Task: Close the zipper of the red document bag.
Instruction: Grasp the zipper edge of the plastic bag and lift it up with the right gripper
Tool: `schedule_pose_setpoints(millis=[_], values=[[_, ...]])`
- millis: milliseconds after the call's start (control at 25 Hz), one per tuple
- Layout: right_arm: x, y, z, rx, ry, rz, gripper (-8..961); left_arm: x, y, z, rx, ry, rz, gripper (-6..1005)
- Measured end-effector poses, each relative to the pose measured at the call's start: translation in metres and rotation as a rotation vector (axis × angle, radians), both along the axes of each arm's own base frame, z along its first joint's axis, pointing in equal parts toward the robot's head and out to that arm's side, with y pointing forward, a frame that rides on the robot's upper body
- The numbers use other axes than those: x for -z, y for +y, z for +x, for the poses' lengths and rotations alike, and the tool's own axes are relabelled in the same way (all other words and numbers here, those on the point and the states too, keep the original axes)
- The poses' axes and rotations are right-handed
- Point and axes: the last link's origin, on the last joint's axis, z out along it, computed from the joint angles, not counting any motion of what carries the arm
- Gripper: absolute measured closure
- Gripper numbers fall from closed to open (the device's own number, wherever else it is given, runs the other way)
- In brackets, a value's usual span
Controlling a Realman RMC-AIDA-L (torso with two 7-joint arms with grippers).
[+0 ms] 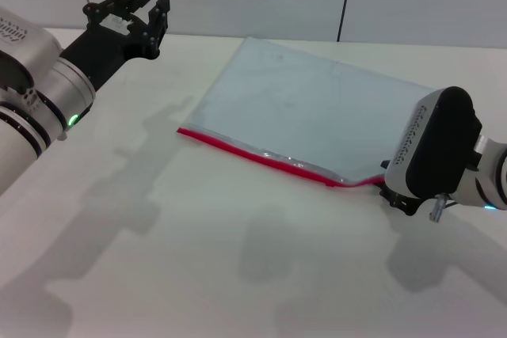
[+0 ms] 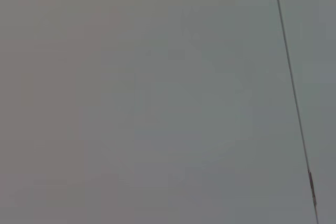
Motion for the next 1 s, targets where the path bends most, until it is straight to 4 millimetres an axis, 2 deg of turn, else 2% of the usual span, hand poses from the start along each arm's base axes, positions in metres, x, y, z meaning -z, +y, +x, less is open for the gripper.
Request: schedule_pose_setpoints(millis=[360, 560, 800, 880, 1000], values=[[-0.003, 0.000, -0.011, -0.013, 0.043, 0.012, 748, 0.000, 0.000, 0.000, 0.000, 0.000, 0.000, 694], [-0.009, 0.002, -0.011, -0.007, 0.057, 0.032, 798, 0.000, 0.000, 0.000, -0.005, -0.024, -0.016, 689], [-0.026, -0.002, -0.013, -0.008, 0.094, 0.091, 847, 0.000, 0.009, 0.011, 0.002, -0.089, -0.185, 682], [-0.039, -0.005, -0.016, -0.014, 0.121, 0.134, 856, 0.000, 0.013, 0.016, 0.015, -0.072, -0.248, 679], [-0.047, -0.007, -0.017, -0.016, 0.136, 0.160, 870, 0.005, 0.015, 0.026, 0.047, -0.013, -0.330, 676]])
